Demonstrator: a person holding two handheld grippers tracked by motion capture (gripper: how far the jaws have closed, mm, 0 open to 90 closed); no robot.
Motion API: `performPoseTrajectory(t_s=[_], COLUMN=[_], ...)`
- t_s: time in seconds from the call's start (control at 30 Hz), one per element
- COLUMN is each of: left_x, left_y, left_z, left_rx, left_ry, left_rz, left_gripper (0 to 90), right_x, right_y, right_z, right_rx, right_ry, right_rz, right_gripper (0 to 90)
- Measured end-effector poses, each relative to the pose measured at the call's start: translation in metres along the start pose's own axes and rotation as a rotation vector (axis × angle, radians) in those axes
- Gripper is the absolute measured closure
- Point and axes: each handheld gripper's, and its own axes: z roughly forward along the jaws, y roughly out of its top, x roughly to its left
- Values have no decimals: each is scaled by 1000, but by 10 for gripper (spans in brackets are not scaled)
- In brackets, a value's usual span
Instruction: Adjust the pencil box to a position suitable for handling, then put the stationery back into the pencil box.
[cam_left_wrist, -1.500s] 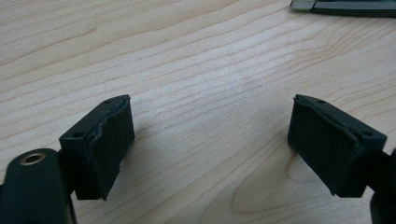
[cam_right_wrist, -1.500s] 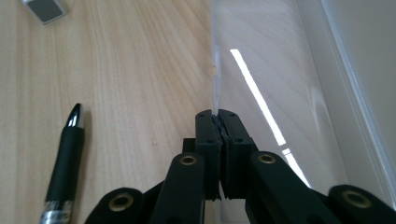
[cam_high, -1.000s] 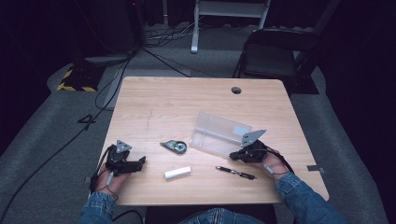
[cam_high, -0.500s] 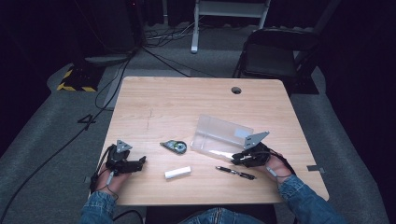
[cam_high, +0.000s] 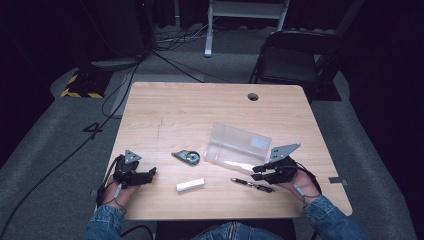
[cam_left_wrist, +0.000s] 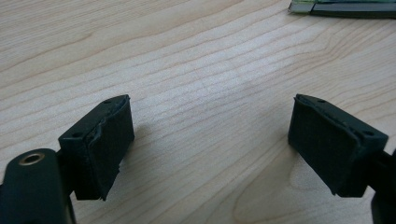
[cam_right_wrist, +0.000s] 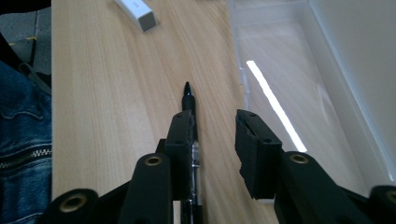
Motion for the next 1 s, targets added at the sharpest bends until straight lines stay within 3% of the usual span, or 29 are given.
performPoseTrajectory(t_s=[0.3,1.0], left_x=[0,0], left_y=[0,1], left_z=[1,1], left_rx=[-4,-3], left_ry=[-1,-2], left_rz=[-4,-4], left_gripper=[146,146], right_x=[13,11], right_y=[-4,-10], right_z=[1,17], right_rx=[34,101], right_ry=[-14,-23], right_rz=[4,21], right_gripper=[650,632])
